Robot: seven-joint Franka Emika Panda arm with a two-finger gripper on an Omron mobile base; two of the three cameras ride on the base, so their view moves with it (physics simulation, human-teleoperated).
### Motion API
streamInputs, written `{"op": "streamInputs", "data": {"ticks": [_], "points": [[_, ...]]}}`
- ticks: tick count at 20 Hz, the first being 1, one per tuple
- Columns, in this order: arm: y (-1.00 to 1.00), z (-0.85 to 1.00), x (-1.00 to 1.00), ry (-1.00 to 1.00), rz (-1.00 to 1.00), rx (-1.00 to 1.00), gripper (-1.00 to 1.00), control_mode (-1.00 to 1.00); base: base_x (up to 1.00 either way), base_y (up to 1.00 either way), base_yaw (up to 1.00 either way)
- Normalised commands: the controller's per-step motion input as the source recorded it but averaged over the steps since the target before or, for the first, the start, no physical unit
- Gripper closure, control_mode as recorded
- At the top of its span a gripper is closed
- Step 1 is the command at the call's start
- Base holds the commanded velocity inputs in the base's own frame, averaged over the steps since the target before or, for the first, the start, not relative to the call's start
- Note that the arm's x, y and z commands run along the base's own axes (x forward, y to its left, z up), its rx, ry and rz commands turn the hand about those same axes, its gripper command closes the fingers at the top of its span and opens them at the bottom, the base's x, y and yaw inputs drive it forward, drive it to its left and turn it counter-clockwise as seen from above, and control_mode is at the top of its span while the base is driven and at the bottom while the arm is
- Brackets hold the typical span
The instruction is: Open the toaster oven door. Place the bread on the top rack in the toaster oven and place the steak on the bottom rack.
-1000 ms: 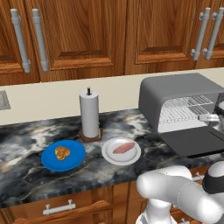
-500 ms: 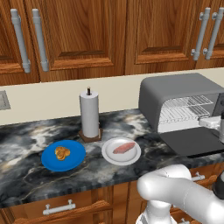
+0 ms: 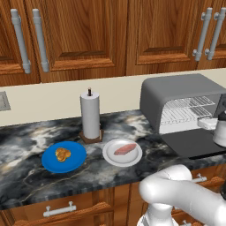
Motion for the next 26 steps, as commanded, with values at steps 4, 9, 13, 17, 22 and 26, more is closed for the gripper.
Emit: {"op": "streamInputs", "data": {"ticks": [4,9,13,17,22,26], "points": [[-0.1,0.0,0.33,0.0,-0.12,0.0,-1.0,-1.0,0.0,0.0,0.0],[-0.17,-0.06,0.18,0.0,-0.03,0.0,-1.0,-1.0,0.0,0.0,0.0],[-0.11,-0.07,0.06,0.0,0.0,0.0,-1.0,-1.0,0.0,0.0,0.0],[-0.14,-0.02,0.05,0.0,0.0,0.0,-1.0,-1.0,0.0,0.0,0.0],[-0.09,0.0,0.03,0.0,0.0,0.0,-1.0,-1.0,0.0,0.0,0.0],[-0.02,0.0,0.03,0.0,0.0,0.0,-1.0,-1.0,0.0,0.0,0.0]]}}
